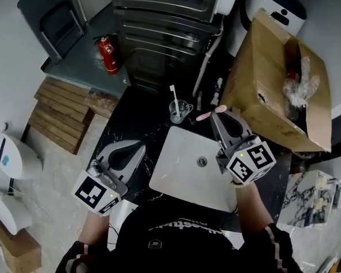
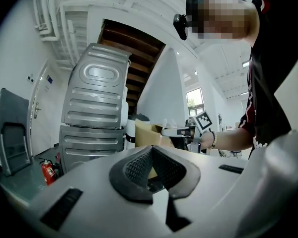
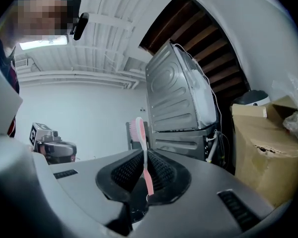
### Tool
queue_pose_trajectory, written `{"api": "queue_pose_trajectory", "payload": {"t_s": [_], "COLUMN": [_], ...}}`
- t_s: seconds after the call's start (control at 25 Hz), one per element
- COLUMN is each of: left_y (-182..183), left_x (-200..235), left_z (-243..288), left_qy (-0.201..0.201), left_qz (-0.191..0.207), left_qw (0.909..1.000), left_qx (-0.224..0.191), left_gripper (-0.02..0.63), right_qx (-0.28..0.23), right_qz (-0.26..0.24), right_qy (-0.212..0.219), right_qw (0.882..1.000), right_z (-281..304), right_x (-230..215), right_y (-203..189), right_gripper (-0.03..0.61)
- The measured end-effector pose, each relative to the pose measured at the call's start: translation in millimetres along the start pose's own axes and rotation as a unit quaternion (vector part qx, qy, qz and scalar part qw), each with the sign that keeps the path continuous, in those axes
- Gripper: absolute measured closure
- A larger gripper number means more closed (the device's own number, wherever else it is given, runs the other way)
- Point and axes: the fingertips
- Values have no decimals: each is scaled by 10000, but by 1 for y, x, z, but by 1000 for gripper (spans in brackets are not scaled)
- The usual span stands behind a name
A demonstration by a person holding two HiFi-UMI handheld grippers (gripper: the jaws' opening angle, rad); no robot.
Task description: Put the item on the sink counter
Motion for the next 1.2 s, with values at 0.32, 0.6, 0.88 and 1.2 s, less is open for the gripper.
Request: {"api": "queue_pose_trajectory", "payload": {"t_s": [0.32, 0.6, 0.88, 1.2], "left_y": [-14, -25, -34, -50], "left_x": [12, 18, 25, 28], "left_z": [-28, -49, -61, -66], "left_qy": [281, 506, 662, 754], "left_qz": [-39, -140, -281, -405], "left_qw": [9995, 9981, 9966, 9947], "left_qx": [154, 313, 403, 565], "left_gripper": [598, 598, 598, 598], "right_qx": [162, 767, 1186, 1455], "right_qz": [-257, -1022, -1392, -1752], "right_qy": [232, 183, 170, 282], "right_qw": [9993, 9916, 9830, 9733], "right_z": [61, 95, 115, 132], "right_x": [-8, -19, -24, -19], "right_y": [-35, -89, -133, -169], "right_gripper": [523, 523, 523, 525]}}
Point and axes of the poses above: the fingertips, and each gripper's own axes: z forward along the fingers, x to its left, y out of its top, and after that the axes turned 6 degrees about z, right-handed
